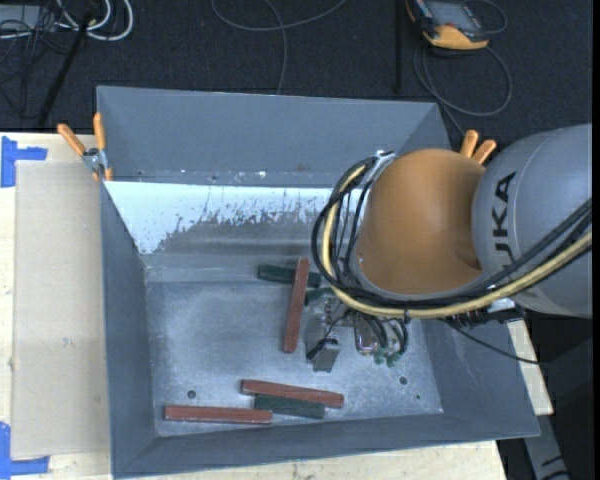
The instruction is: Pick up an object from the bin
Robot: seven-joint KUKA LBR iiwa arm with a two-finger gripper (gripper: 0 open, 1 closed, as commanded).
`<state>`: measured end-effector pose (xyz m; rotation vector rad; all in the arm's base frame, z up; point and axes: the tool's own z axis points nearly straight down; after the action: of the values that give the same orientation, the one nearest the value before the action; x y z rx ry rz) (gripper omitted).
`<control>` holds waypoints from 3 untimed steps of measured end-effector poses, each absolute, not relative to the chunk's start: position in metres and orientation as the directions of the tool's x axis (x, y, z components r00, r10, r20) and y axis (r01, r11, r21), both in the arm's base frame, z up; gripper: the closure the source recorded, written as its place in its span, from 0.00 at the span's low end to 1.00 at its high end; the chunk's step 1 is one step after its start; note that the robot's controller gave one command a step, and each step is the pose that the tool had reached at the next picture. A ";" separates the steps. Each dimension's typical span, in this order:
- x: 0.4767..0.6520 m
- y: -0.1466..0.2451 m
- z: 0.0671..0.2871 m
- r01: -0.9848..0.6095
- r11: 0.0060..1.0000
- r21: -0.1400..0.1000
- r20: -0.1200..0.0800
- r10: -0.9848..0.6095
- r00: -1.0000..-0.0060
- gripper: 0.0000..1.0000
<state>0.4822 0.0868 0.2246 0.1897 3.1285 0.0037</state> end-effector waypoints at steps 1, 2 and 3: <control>0.481 0.086 0.220 0.120 0.993 -0.001 0.000 0.120 -0.993 0.00; 0.478 0.105 0.113 0.060 0.998 -0.002 0.009 0.060 -0.998 0.00; 0.493 0.075 0.069 0.114 0.993 0.001 -0.003 0.114 -0.993 0.00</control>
Offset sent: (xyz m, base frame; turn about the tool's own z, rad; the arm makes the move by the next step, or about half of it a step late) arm 0.0000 0.0000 0.0000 0.0000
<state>0.4927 0.0753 0.0695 0.1791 3.1333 0.0017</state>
